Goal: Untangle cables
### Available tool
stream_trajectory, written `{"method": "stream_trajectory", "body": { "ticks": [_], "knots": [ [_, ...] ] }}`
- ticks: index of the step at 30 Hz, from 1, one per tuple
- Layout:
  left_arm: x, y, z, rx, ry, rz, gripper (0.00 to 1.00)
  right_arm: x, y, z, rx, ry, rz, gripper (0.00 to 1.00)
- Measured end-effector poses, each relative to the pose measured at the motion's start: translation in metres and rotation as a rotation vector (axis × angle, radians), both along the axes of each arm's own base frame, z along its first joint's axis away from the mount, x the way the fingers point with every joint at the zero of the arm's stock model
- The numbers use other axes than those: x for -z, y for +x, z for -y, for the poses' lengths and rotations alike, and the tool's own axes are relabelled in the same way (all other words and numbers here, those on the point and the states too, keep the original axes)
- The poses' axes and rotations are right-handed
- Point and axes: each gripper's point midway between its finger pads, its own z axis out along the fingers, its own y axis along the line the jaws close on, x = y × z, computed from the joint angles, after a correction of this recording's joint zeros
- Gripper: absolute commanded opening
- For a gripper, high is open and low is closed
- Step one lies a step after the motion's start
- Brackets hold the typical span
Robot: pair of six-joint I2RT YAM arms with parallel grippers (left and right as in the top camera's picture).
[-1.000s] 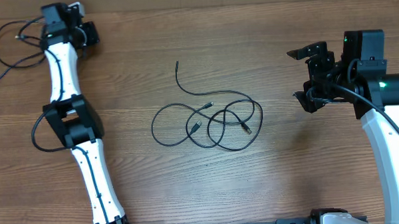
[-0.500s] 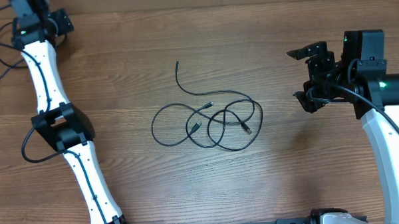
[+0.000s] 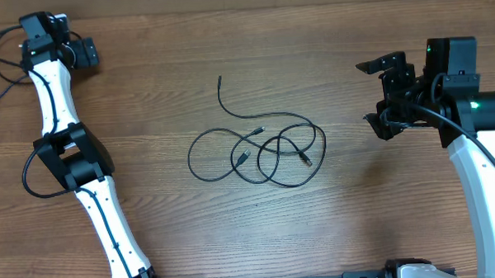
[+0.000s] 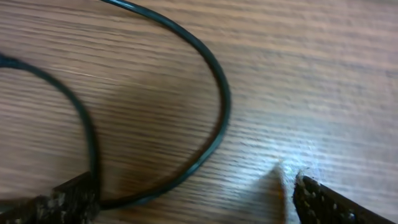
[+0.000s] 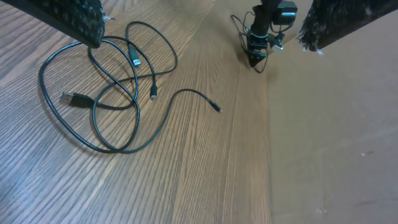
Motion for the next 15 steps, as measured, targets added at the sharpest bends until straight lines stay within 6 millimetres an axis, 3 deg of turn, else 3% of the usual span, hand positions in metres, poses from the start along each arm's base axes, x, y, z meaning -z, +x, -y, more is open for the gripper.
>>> {"method": "stream_trajectory", "body": {
  "ticks": [5, 6, 8, 10, 12, 15],
  "knots": [
    [0.010, -0.001, 0.011, 0.085, -0.018, -0.013, 0.98, 0.000, 0.000, 0.000, 0.000, 0.000, 0.000, 1.00],
    [0.011, -0.001, 0.014, 0.102, -0.029, -0.011, 0.92, 0.000, 0.000, 0.000, 0.000, 0.000, 0.000, 1.00],
    [0.010, -0.003, 0.020, 0.154, -0.068, 0.000, 0.66, 0.000, 0.000, 0.000, 0.000, 0.000, 0.000, 1.00],
    [0.010, -0.005, 0.021, 0.169, -0.086, 0.002, 0.64, 0.000, 0.000, 0.000, 0.000, 0.000, 0.001, 1.00],
    [0.011, -0.008, 0.020, 0.180, -0.104, 0.001, 0.54, 0.000, 0.000, 0.000, 0.000, 0.000, 0.000, 1.00],
    [0.011, -0.012, 0.021, 0.194, -0.128, -0.005, 0.52, 0.000, 0.000, 0.000, 0.000, 0.000, 0.000, 1.00]
  ]
}}
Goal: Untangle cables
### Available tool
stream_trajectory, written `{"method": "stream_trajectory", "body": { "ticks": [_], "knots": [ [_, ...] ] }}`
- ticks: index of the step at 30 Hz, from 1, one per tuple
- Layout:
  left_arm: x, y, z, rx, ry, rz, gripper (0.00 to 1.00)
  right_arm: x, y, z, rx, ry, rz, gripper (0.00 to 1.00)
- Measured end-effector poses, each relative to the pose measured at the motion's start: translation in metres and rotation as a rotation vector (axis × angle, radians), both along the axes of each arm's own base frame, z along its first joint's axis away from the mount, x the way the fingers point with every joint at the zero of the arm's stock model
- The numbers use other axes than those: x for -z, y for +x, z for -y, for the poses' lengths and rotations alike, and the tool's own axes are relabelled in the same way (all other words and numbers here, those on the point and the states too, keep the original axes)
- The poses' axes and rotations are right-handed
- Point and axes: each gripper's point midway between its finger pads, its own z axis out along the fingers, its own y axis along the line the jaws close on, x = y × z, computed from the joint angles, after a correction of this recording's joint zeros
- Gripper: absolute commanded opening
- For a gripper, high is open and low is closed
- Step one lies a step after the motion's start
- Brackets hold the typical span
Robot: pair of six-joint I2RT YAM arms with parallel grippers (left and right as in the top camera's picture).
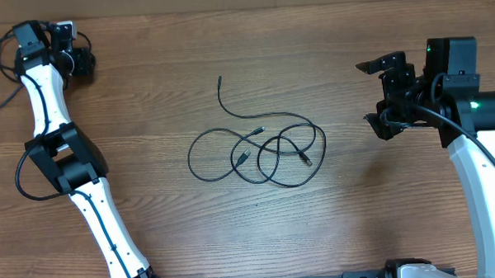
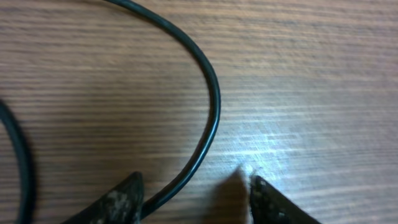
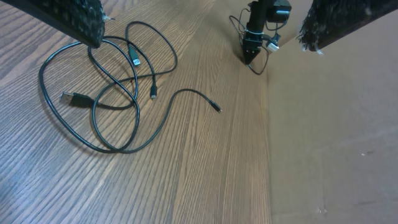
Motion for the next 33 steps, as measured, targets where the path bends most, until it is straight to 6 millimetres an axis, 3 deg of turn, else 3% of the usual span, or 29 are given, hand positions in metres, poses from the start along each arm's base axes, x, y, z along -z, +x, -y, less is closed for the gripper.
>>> {"method": "stream_trajectory", "body": {
  "ticks": [4, 7, 10, 16, 17, 19, 22, 28, 33],
  "knots": [
    [0.000, -0.002, 0.012, 0.035, -0.042, -0.004, 0.50, 0.000, 0.000, 0.000, 0.000, 0.000, 0.000, 1.00],
    [-0.002, 0.001, 0.029, 0.080, -0.073, 0.005, 0.54, 0.000, 0.000, 0.000, 0.000, 0.000, 0.000, 1.00],
    [-0.003, 0.007, 0.052, 0.128, -0.094, 0.013, 0.61, 0.000, 0.000, 0.000, 0.000, 0.000, 0.000, 1.00],
    [-0.007, 0.016, 0.097, 0.161, -0.151, 0.008, 0.59, 0.000, 0.000, 0.000, 0.000, 0.000, 0.001, 1.00],
    [-0.009, 0.016, 0.103, 0.144, -0.176, -0.005, 0.60, 0.000, 0.000, 0.000, 0.000, 0.000, 0.000, 1.00],
    [-0.015, 0.014, 0.111, 0.097, -0.235, -0.028, 0.73, 0.000, 0.000, 0.000, 0.001, 0.000, 0.001, 1.00],
    [-0.037, 0.016, 0.116, 0.018, -0.341, -0.030, 0.98, 0.000, 0.000, 0.000, 0.000, 0.000, 0.000, 1.00],
    [-0.108, 0.014, 0.140, 0.015, -0.571, 0.023, 1.00, 0.000, 0.000, 0.000, 0.000, 0.000, 0.000, 1.00],
    [-0.155, -0.017, 0.171, 0.014, -0.640, -0.060, 1.00, 0.000, 0.000, 0.000, 0.000, 0.000, 0.000, 1.00]
  ]
}}
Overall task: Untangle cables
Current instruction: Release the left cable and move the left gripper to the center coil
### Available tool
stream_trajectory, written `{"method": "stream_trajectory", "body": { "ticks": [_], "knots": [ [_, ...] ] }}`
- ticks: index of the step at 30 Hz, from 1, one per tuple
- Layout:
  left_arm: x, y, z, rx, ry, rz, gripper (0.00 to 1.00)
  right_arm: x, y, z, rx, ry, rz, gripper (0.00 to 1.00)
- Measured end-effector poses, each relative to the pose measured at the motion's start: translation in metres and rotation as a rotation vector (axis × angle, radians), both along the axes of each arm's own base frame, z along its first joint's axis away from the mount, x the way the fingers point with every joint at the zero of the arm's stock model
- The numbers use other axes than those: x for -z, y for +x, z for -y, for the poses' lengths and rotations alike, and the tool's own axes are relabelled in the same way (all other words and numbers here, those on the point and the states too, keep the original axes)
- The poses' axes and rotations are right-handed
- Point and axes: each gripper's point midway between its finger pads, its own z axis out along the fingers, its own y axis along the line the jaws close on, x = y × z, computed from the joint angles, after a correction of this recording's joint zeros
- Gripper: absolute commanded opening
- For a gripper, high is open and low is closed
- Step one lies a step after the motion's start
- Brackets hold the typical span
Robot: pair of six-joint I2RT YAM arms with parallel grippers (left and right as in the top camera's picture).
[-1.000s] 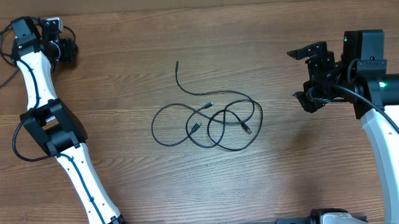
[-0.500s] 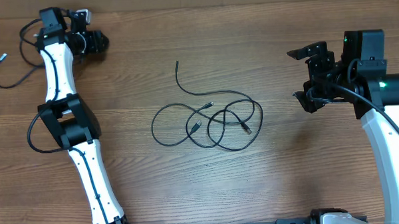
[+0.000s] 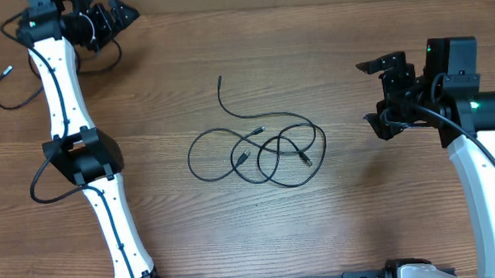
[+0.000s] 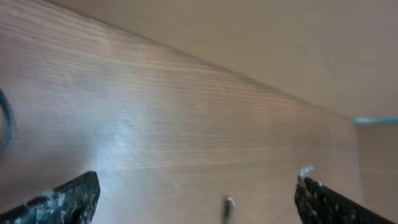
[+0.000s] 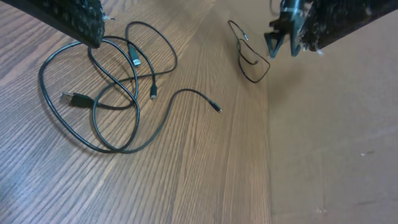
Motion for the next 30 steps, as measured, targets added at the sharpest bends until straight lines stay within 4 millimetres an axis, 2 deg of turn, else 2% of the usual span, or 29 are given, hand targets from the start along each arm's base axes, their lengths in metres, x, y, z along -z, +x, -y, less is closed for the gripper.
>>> {"method": "stream_trajectory", "body": {
  "ticks": [3, 6, 9, 13, 18, 24, 30],
  "knots": [
    [-0.020, -0.023, 0.028, 0.048, 0.013, -0.050, 1.00, 0.000, 0.000, 0.000, 0.001, 0.000, 0.000, 1.00],
    [-0.038, -0.047, 0.065, 0.124, 0.058, -0.082, 1.00, 0.000, 0.000, 0.000, 0.001, 0.000, 0.000, 1.00],
    [-0.055, -0.078, 0.105, 0.206, 0.132, -0.122, 1.00, 0.000, 0.000, 0.000, 0.001, 0.000, 0.000, 1.00],
    [-0.081, -0.111, 0.144, 0.275, 0.267, -0.121, 1.00, 0.000, 0.000, 0.000, 0.001, 0.000, 0.000, 1.00],
    [-0.120, -0.131, 0.170, 0.290, 0.372, -0.026, 1.00, 0.000, 0.000, 0.000, 0.001, 0.000, 0.001, 1.00],
    [-0.158, -0.155, 0.189, 0.318, 0.368, 0.055, 1.00, 0.000, 0.000, 0.000, 0.000, 0.000, 0.000, 1.00],
    [-0.181, -0.205, 0.209, 0.387, 0.374, 0.044, 1.00, 0.000, 0.000, 0.000, 0.001, 0.000, 0.000, 1.00]
  ]
}}
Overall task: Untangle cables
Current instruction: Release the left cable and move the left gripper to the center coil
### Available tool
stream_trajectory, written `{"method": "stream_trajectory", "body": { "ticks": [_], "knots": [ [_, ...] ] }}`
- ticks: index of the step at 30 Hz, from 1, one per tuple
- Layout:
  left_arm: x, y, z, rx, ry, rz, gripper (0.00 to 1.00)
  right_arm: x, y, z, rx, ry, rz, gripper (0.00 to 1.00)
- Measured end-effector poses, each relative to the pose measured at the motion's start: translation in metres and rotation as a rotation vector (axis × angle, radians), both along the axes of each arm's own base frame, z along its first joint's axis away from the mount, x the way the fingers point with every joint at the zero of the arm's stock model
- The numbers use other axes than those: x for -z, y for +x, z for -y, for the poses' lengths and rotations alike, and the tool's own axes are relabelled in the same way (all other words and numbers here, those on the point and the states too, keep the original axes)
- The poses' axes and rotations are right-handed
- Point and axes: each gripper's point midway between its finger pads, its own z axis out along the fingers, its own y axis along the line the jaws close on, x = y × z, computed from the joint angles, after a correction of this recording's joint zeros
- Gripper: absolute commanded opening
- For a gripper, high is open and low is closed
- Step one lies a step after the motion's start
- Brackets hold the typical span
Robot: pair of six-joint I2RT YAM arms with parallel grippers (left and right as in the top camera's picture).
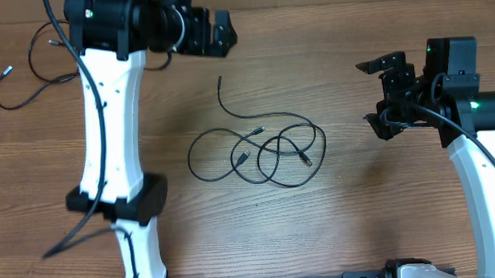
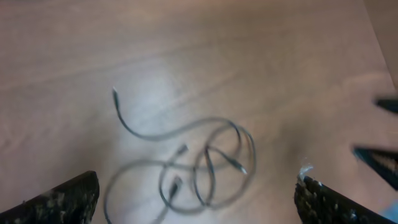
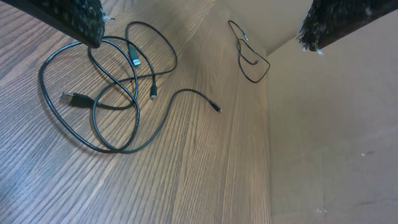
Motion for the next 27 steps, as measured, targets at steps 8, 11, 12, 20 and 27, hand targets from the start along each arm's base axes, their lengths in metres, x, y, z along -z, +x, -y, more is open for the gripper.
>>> {"method": "stream_trajectory", "body": {
  "ticks": [8, 11, 12, 20, 27],
  "knots": [
    [0.032, -0.090, 0.015, 0.105, 0.076, -0.202, 0.99, 0.000, 0.000, 0.000, 0.000, 0.000, 0.000, 1.00],
    [0.064, -0.115, 0.031, 0.172, 0.125, -0.312, 1.00, 0.000, 0.000, 0.000, -0.001, 0.000, 0.000, 1.00],
    [0.073, -0.120, 0.036, 0.185, 0.138, -0.340, 1.00, 0.000, 0.000, 0.000, -0.001, 0.000, 0.000, 1.00],
    [0.165, -0.135, 0.062, 0.095, 0.227, -0.505, 1.00, 0.000, 0.000, 0.000, 0.000, 0.000, 0.000, 1.00],
    [0.228, -0.137, 0.068, 0.046, 0.177, -0.571, 1.00, 0.000, 0.000, 0.000, -0.001, 0.000, 0.000, 1.00]
  ]
}}
